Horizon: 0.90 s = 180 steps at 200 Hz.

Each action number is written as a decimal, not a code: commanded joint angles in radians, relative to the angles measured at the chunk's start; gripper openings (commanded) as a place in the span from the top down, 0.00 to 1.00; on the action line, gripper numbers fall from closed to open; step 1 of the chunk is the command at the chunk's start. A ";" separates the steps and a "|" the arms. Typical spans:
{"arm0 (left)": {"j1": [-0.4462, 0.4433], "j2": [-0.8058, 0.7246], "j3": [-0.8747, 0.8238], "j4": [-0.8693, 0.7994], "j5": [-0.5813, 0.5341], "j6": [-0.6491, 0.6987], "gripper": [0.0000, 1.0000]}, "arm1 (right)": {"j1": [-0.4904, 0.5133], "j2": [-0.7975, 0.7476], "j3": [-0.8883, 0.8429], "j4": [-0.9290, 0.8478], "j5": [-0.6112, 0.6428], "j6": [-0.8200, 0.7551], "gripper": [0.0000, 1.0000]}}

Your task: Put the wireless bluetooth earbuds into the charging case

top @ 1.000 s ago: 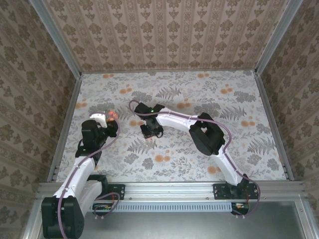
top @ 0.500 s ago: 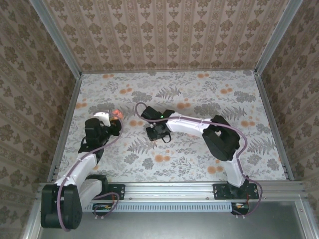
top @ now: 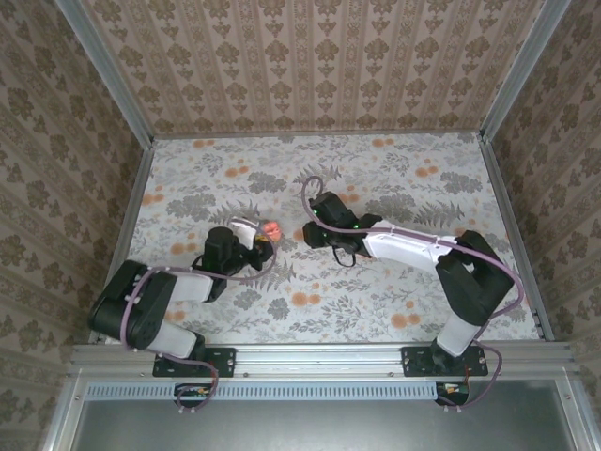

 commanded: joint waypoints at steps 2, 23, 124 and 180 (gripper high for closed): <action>-0.045 0.078 0.024 0.237 0.066 0.007 0.91 | -0.009 -0.066 -0.049 0.134 0.039 -0.022 0.76; -0.057 0.145 0.045 0.317 0.104 -0.010 0.91 | -0.014 -0.090 -0.082 0.194 0.042 -0.032 0.76; -0.062 0.239 0.077 0.392 0.103 -0.060 0.91 | -0.071 -0.080 -0.060 0.048 -0.034 -0.036 0.70; -0.063 0.181 0.090 0.288 0.083 -0.038 0.91 | -0.256 -0.021 0.090 -0.374 -0.070 -0.142 0.63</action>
